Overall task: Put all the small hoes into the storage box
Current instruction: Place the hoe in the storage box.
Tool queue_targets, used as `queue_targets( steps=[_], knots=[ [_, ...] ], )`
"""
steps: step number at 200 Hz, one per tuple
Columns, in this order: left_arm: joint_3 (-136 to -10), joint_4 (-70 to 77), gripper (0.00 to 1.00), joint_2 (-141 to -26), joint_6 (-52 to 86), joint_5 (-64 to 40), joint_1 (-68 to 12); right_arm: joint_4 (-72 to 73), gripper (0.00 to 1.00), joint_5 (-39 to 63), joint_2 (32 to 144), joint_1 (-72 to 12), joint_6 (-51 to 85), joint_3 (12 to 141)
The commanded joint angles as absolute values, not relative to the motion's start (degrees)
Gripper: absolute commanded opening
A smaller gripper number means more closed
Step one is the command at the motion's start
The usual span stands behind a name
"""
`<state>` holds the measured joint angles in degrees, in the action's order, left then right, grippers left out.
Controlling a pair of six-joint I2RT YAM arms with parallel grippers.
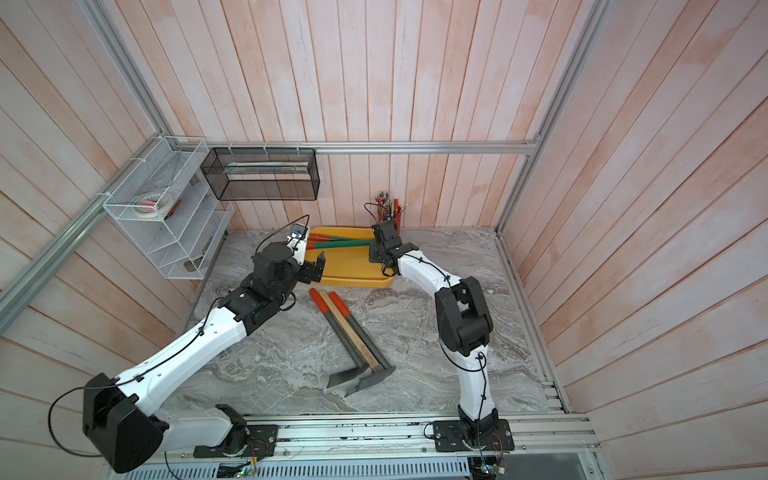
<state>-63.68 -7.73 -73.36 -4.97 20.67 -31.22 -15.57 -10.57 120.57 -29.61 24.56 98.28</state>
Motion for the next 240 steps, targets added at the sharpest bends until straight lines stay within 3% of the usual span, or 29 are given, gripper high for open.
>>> queue_targets(
  steps=[1, 55, 240],
  knots=[
    [-61.4, -8.1, 1.00, -71.2, 1.1, 13.8, -28.8, -10.9, 0.00, -14.0, 121.3, -30.7, 30.6, 102.1],
    [-59.5, -8.7, 1.00, -68.6, 1.8, 12.4, -25.8, -12.8, 0.00, -16.6, 125.7, -31.5, 33.6, 104.9],
    [-60.1, -9.8, 1.00, -69.8, 3.9, 11.1, -24.8, -6.1, 0.00, -21.2, 125.4, -27.9, 30.1, 96.1]
  ],
)
